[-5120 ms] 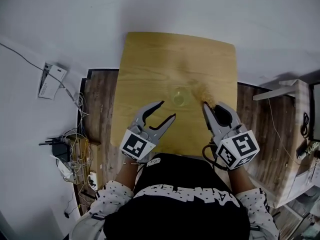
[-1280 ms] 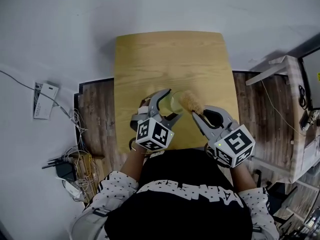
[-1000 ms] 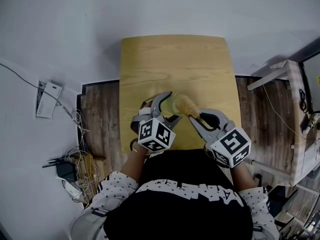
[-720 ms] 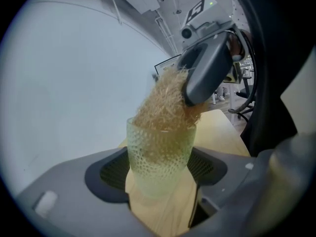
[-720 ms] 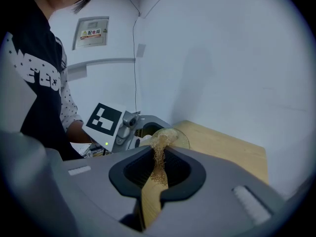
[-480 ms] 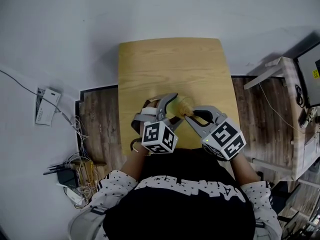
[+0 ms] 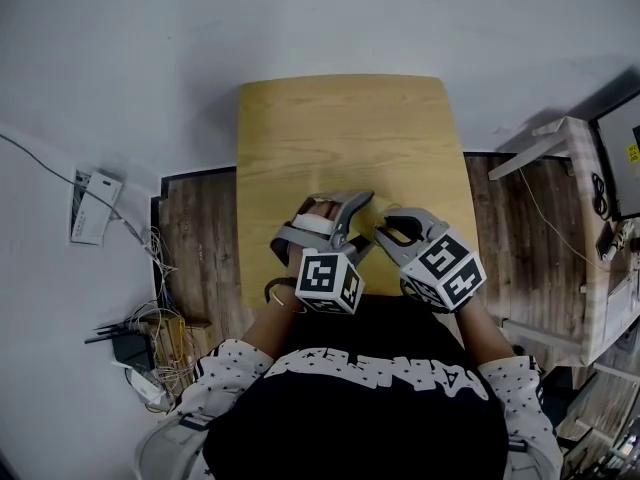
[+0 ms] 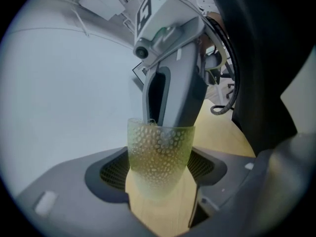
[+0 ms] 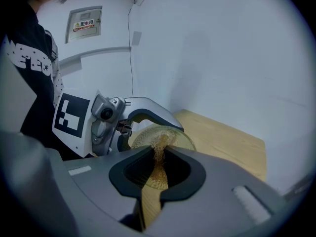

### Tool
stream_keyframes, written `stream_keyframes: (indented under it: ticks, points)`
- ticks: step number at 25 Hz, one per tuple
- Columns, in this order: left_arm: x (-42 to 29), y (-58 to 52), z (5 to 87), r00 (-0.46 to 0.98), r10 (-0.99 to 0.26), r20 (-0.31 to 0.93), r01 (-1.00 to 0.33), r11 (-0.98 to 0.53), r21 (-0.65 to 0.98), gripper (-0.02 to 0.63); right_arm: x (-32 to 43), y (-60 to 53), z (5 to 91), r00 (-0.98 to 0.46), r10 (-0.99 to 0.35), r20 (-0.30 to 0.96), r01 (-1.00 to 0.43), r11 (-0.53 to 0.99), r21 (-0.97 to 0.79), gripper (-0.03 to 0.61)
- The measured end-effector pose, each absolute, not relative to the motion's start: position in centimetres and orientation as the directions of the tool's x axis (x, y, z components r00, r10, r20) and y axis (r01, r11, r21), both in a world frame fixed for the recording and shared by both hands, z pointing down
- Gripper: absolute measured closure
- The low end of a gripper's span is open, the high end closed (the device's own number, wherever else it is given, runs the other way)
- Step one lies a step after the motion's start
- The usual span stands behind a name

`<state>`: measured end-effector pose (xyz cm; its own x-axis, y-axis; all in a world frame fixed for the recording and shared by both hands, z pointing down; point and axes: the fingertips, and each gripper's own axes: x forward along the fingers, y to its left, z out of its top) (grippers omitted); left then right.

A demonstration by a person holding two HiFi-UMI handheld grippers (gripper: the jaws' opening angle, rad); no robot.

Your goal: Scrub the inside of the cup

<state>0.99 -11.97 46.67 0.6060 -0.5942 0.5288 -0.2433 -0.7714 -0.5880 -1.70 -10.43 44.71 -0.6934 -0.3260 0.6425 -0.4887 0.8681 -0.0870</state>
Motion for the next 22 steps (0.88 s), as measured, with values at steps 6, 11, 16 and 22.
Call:
stream_keyframes:
  ticks: [6, 11, 16, 22]
  points:
    - [0.85, -12.00, 46.46, 0.585, -0.622, 0.520, -0.224, -0.741, -0.634, 0.253, -2.08, -10.55, 44.79, -0.705, -0.336, 0.625, -0.508, 0.854, -0.114, 0.523]
    - [0.84, -12.05, 46.10, 0.582, -0.638, 0.505, -0.217, -0.720, -0.659, 0.253, -2.10, -10.64, 44.58, -0.720, -0.344, 0.603, -0.552, 0.810, -0.197, 0.526]
    - [0.65, -12.14, 46.09, 0.566, -0.650, 0.508, -0.197, -0.704, -0.682, 0.253, -2.10, -10.83, 44.36, -0.745, -0.363, 0.560, -0.588, 0.754, -0.293, 0.528]
    - [0.40, -12.39, 45.87, 0.554, -0.663, 0.503, -0.165, -0.680, -0.714, 0.252, -2.12, -11.22, 43.94, -0.782, -0.386, 0.489, -0.605, 0.659, -0.448, 0.529]
